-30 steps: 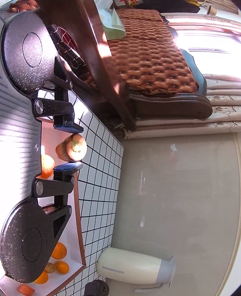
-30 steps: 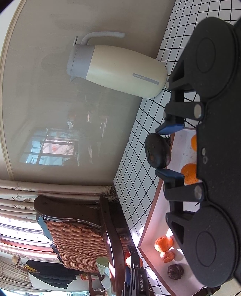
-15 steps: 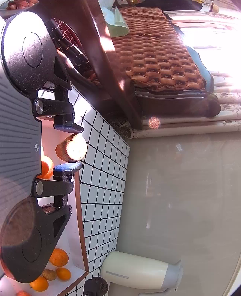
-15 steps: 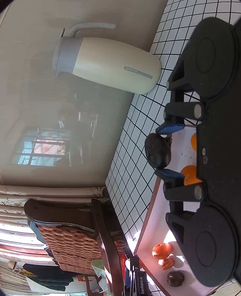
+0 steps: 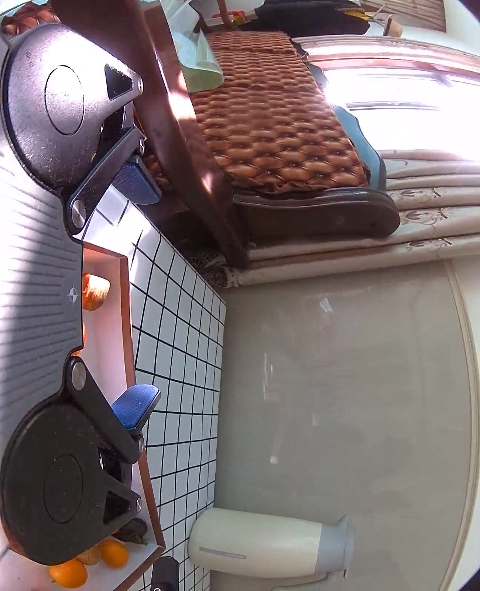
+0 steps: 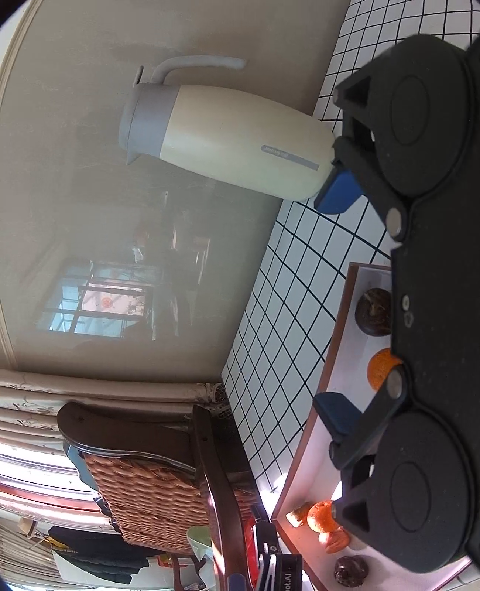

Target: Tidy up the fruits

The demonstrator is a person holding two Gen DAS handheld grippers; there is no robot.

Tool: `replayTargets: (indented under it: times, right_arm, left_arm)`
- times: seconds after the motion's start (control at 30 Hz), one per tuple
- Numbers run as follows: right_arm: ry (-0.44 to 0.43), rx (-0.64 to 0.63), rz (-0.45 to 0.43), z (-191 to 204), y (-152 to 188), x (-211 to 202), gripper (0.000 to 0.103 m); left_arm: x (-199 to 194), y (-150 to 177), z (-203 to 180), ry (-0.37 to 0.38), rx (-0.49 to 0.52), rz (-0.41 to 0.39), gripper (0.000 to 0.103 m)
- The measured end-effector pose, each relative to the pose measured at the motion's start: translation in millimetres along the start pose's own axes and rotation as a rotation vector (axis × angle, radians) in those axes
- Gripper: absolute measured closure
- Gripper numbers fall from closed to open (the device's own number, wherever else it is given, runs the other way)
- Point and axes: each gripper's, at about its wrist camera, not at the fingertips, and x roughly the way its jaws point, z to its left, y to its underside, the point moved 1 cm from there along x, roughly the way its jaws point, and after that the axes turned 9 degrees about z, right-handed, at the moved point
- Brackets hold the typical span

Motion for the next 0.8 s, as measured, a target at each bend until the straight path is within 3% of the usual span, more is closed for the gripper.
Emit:
replayTargets:
  times: [0.47,0.6,0.8]
  right_arm:
    - [-0.004,0.018,0.009,-2,2,-14,0.006]
    - [-0.019,0.003,-0.017,1,-2,-41,0.006]
    - [-0.025,-0.032,-0.075,7,7,-115,0.006]
  left_arm:
    - [-13,6,-1,0.032,-0.027,0.011,0.0]
    - [-44,2,-1,0.058,-0.04,-0.017,0.0]
    - [-113,17,-11,0.062,-0.006,-0.04,0.0]
